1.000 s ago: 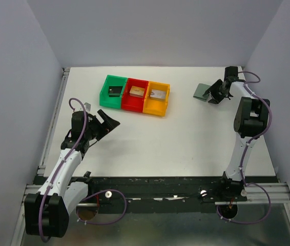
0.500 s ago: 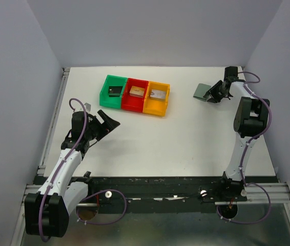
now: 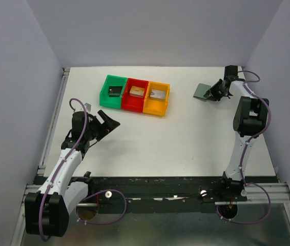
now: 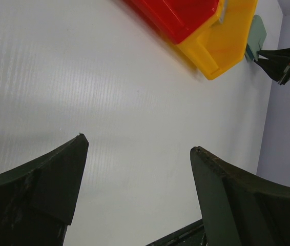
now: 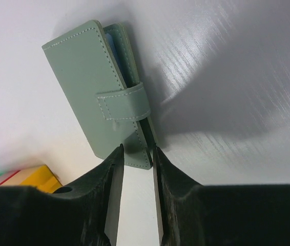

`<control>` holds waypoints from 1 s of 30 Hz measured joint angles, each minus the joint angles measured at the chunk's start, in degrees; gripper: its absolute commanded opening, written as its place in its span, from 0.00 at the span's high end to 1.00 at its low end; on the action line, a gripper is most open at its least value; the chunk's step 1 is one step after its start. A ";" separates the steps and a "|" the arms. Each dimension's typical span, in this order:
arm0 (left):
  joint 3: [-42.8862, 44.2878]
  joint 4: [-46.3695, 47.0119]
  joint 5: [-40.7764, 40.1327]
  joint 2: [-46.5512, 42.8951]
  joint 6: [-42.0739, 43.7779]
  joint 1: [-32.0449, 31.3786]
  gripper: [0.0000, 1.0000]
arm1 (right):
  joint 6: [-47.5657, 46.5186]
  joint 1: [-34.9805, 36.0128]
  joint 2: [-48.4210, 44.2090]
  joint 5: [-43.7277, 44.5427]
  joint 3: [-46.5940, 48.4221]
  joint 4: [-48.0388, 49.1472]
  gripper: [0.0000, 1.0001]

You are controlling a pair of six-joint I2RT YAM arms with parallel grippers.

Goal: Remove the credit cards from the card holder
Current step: Open the card holder at the center of the board.

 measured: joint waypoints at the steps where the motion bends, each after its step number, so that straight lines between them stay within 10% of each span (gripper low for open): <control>1: 0.00 -0.02 0.00 0.04 0.00 0.00 0.06 | 0.02 0.00 0.20 0.00 0.26 -0.04 0.67; 10: 0.00 0.00 0.00 0.35 0.00 0.00 0.06 | 0.24 0.00 0.39 -0.44 0.74 -0.04 0.99; 20: 0.00 0.00 0.00 0.33 0.02 0.00 0.06 | 0.46 0.00 -4.00 -0.42 -5.84 3.52 0.99; 30: 0.00 -0.04 -0.02 -2.29 -0.33 0.00 0.06 | -0.81 0.37 -27.98 -1.49 -21.11 7.91 0.99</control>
